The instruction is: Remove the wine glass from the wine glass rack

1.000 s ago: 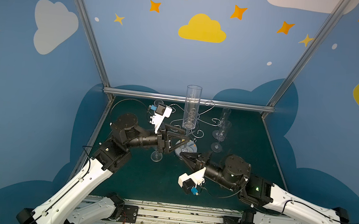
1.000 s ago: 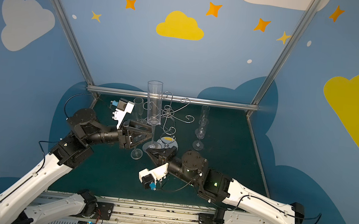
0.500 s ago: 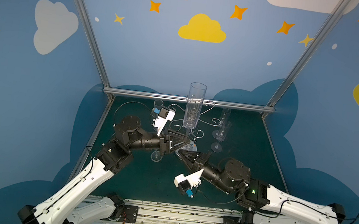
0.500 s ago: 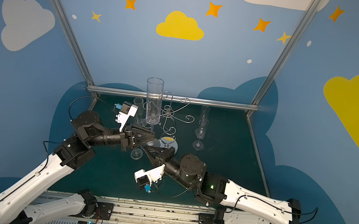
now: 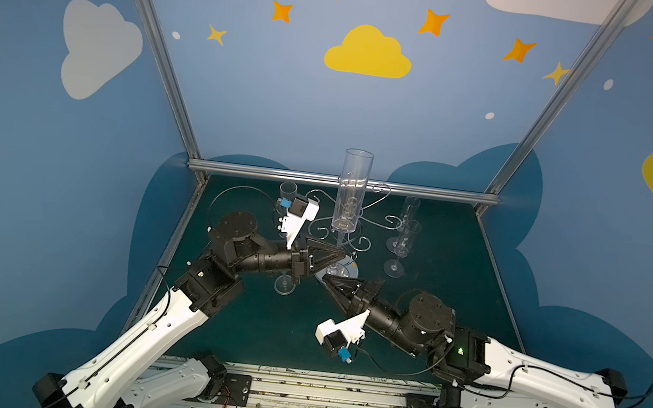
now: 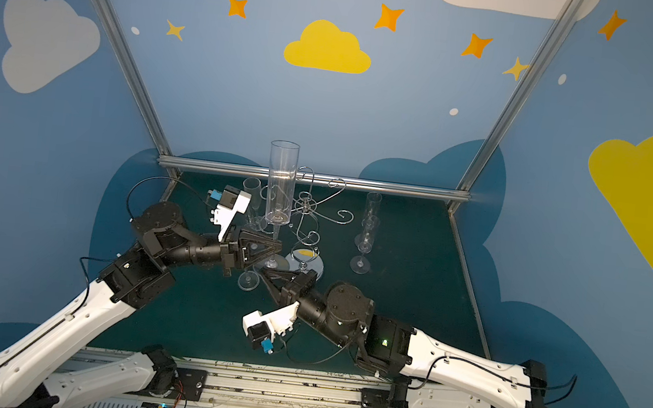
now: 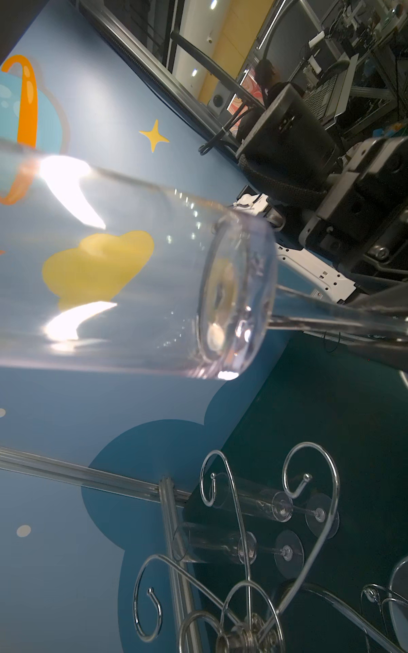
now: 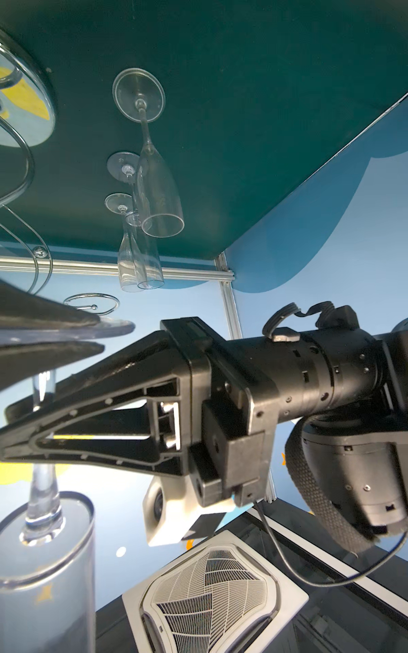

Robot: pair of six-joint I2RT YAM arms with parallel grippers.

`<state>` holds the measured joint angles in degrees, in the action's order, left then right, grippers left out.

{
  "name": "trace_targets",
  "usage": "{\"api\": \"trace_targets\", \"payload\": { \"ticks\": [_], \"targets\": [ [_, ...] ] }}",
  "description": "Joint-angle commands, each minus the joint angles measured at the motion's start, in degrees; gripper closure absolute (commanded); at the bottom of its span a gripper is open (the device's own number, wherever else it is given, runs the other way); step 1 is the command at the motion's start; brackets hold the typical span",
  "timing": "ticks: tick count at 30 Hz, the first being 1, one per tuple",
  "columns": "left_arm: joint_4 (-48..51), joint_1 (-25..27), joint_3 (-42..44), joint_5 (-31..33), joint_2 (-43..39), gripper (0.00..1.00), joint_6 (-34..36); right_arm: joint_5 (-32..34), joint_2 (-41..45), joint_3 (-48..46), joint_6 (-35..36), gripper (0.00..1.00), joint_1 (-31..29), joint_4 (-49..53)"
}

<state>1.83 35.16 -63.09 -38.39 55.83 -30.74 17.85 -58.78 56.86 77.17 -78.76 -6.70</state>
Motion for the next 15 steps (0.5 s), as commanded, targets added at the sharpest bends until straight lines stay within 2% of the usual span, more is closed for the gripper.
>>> {"api": "trace_targets", "payload": {
  "ticks": [1, 2, 4, 9, 12, 15],
  "targets": [
    [-1.74, 0.59, -0.02, -0.74, -0.65, 0.97, -1.93, 1.33, -0.37, -1.39, 1.00, 0.80, -0.25, -0.66],
    [-1.74, 0.61, 0.10, -0.46, -0.73, 0.97, -1.82, 1.34, -0.28, -1.68, 1.14, 0.53, -0.25, -0.76],
    [-1.58, 0.58, 0.32, 0.35, -1.10, 0.97, -1.45, 1.17, 0.21, -2.39, 0.91, 0.12, -0.38, -1.54],
    [-0.13, 0.56, 1.04, 3.11, -2.49, 0.97, 1.63, -1.35, 3.75, -3.63, -3.39, 0.11, -0.43, -4.31],
    [0.84, 0.56, 1.32, 4.92, -3.38, 0.97, 4.98, -2.74, 6.08, -1.36, -11.05, 0.11, -0.34, -3.03],
    [2.06, 0.79, 1.94, 7.49, -4.44, 0.97, 9.55, -2.55, 7.76, 3.07, -22.94, 0.11, -0.22, 0.13]
  ]
}}
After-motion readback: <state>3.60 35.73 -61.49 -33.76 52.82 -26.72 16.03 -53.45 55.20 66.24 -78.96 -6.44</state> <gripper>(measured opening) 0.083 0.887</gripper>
